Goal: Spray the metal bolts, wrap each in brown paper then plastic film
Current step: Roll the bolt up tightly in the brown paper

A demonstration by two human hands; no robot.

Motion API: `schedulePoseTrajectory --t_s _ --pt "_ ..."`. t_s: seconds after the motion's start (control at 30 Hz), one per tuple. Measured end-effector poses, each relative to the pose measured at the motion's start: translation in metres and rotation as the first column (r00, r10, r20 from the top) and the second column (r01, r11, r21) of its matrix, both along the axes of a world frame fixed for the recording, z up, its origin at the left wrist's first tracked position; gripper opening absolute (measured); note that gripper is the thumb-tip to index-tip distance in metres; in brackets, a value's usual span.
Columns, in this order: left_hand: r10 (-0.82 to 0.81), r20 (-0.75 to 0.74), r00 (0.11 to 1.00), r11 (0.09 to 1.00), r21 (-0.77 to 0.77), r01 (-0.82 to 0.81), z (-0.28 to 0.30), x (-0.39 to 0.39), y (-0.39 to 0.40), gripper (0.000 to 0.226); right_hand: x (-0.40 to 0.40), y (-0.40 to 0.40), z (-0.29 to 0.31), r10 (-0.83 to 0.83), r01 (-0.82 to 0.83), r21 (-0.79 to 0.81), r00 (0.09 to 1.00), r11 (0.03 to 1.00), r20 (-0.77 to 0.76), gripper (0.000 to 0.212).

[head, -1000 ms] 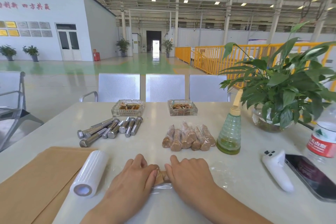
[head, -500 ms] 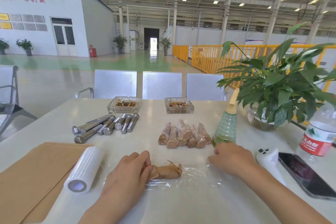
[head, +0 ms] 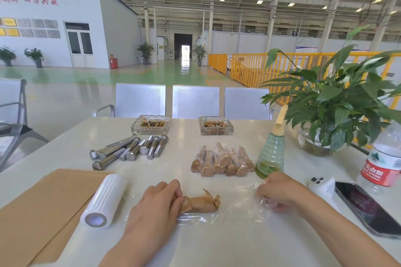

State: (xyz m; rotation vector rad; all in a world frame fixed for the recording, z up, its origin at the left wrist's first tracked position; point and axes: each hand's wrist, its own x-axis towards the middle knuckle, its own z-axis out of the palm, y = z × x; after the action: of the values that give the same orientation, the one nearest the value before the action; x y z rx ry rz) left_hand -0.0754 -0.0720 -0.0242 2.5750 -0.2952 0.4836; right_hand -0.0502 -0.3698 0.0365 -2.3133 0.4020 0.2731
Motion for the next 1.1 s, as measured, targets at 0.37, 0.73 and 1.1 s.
schedulePoseTrajectory --t_s 0.37,0.73,1.1 --pt "0.049 -0.034 0.998 0.992 -0.117 -0.053 0.005 0.000 -0.006 0.008 -0.014 0.055 0.051 0.147 -0.240 0.442 0.961 0.864 0.234 0.006" --pt "0.101 -0.127 0.987 0.980 -0.157 -0.120 0.017 0.006 -0.004 0.026 -0.001 0.164 0.027 0.283 -0.337 0.335 0.938 0.880 0.201 0.008" --pt "-0.214 -0.408 0.887 0.791 -0.606 -0.088 0.038 0.000 0.029 0.018 -0.004 0.184 0.009 0.217 -0.252 0.314 0.966 0.916 0.142 0.012"
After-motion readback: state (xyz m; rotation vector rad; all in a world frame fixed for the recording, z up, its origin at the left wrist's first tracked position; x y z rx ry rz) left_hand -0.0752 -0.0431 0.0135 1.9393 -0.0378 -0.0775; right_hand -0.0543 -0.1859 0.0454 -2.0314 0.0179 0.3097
